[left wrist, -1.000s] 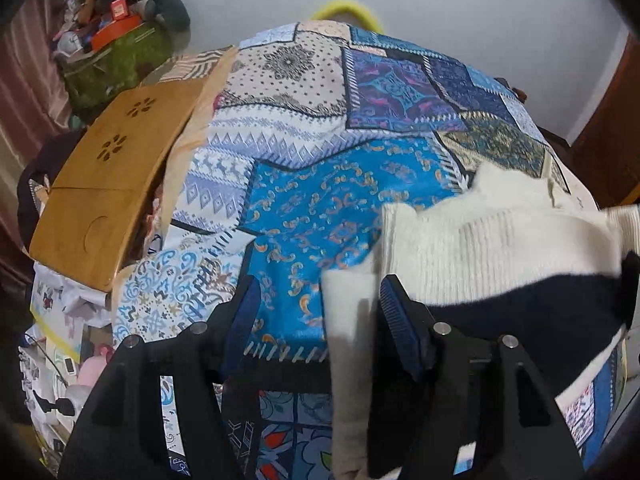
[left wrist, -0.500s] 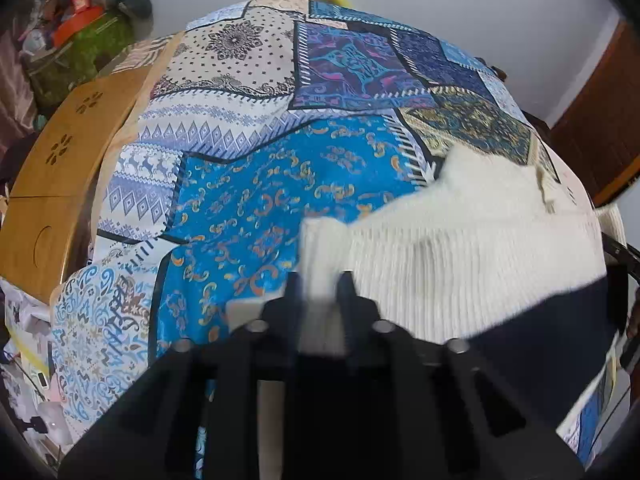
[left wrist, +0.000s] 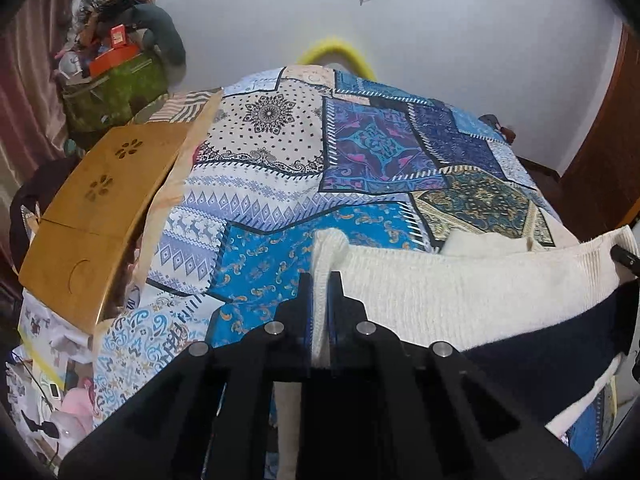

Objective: Fold small clothes

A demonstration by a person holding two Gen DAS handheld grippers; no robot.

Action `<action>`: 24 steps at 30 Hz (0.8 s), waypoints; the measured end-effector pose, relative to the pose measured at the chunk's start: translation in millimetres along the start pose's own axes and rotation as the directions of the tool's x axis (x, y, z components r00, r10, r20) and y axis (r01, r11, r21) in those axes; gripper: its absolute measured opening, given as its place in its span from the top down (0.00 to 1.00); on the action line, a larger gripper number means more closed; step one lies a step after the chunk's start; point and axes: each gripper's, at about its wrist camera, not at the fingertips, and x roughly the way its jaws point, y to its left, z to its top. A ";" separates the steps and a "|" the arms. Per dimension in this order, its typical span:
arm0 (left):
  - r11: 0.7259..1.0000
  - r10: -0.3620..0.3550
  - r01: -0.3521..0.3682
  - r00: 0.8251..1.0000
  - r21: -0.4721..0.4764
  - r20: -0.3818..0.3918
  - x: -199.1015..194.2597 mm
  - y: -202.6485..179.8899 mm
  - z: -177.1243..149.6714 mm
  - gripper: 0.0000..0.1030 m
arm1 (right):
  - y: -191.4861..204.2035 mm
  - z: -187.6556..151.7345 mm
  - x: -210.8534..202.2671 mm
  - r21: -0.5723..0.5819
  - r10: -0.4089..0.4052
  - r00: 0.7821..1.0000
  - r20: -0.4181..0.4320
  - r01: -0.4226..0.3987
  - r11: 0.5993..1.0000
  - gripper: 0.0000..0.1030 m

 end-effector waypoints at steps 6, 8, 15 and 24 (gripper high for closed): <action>0.999 0.038 -0.036 0.993 0.024 -0.109 47.3 -4.1 -13.2 0.95 | -25.6 -11.6 44.1 0.082 -0.028 0.993 -0.115 0.037 0.996 0.94; 0.999 0.040 -0.035 0.990 0.040 -0.136 58.2 -5.4 -19.8 0.94 | -29.0 -16.6 48.7 0.084 -0.035 0.989 -0.145 0.048 0.995 0.93; 0.992 0.050 -0.036 0.991 0.118 -0.121 37.5 -9.7 -21.8 0.87 | -23.7 -9.6 6.2 0.029 -0.179 0.982 -0.058 0.181 0.983 0.82; 0.989 -0.060 0.059 0.998 0.135 0.009 -43.9 -37.3 -10.0 0.54 | 51.4 -0.6 -46.7 -0.132 -0.065 0.997 0.047 0.071 0.989 0.61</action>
